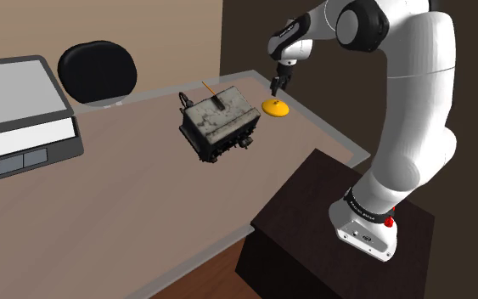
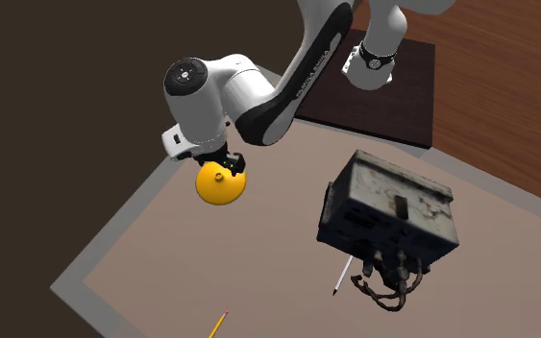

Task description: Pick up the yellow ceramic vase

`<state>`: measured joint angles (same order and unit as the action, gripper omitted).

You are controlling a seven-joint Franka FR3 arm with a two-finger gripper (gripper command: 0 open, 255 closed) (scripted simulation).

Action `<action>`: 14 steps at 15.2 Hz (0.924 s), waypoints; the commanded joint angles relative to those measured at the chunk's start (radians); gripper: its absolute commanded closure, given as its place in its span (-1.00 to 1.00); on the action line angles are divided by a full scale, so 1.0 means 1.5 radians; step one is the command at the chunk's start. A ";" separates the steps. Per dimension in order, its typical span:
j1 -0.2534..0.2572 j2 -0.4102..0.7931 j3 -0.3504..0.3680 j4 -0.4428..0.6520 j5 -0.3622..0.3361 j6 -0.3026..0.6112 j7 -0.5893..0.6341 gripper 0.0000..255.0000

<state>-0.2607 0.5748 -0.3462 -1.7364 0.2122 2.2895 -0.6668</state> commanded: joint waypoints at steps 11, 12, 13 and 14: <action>-0.020 0.080 0.017 0.040 0.021 0.037 -0.011 1.00; -0.020 0.079 0.017 0.040 0.021 0.037 -0.011 1.00; -0.020 0.079 0.017 0.040 0.021 0.037 -0.011 1.00; -0.020 0.079 0.017 0.040 0.021 0.037 -0.011 1.00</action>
<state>-0.2911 0.6925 -0.3217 -1.6763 0.2439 2.3446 -0.6831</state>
